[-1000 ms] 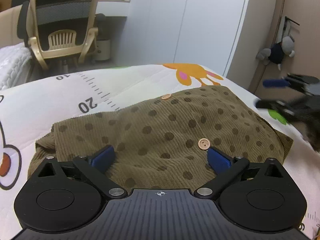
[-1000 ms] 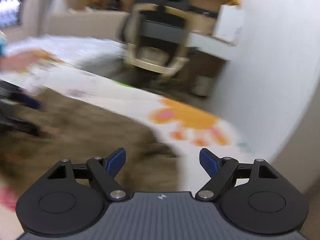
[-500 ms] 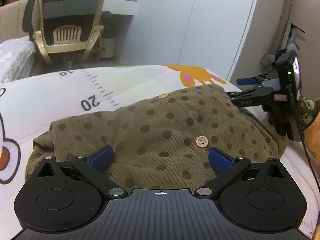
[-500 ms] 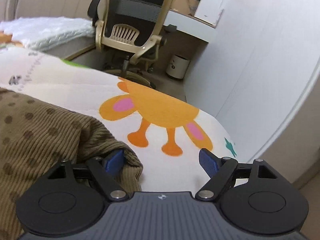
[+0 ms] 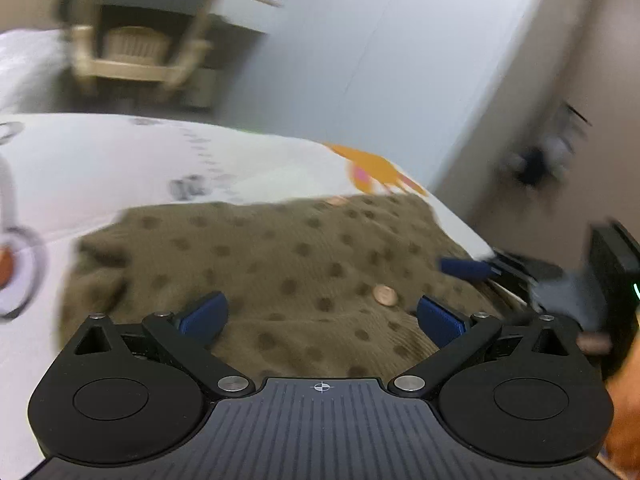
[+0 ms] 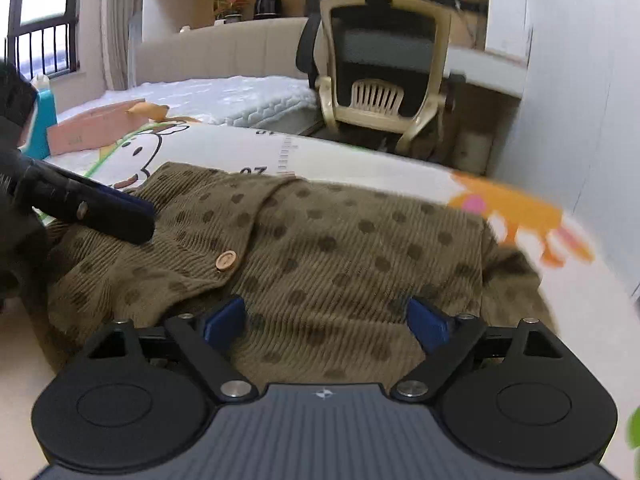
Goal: Fold clothes
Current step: 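Release the skirt and smooth the folded dress with both grippers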
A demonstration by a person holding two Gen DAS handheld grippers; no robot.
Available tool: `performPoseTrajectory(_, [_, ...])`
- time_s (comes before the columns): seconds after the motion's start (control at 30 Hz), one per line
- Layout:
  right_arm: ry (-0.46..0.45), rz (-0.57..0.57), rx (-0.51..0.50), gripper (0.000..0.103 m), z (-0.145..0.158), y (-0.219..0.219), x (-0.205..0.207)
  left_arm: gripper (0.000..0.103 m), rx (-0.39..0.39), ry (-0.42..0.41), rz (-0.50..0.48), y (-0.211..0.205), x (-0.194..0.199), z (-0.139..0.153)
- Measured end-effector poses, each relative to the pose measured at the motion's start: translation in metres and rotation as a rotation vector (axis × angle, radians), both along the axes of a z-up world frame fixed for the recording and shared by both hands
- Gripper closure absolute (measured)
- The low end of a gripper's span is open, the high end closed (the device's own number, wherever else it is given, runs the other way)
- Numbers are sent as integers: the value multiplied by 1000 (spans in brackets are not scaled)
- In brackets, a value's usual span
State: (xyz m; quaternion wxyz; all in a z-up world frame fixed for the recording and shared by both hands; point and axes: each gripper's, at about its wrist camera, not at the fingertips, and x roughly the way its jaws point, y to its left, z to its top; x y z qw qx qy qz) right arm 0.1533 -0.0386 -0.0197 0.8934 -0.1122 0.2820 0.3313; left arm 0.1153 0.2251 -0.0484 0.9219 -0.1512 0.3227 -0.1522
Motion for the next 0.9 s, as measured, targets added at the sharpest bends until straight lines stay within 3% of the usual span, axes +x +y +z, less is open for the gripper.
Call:
performPoseTrajectory(0.1, [15,-3,5,9,0,-1,1,0,46,-61,0,-5,-19,15])
performPoseTrajectory(0.17, [12,-1,-3,8,-1,1,0,0,19,-69,-41,-8,-27,21])
performPoseTrajectory(0.27, [13,1,-5,7,0,2,3,0,-98,-13,-111,-10,-23,12])
performPoseTrajectory(0.37, [17,3,-3,6,-1,3,6,0,-109,65,-107,-15,-14,-8])
performPoseTrajectory(0.57, [33,14,-13,0,-1,6,8,0,-85,58,-97,-21,-19,-11])
performPoseTrajectory(0.9, [104,1,-58,0,6,5,7,0,-73,64,-69,-13,-34,-6])
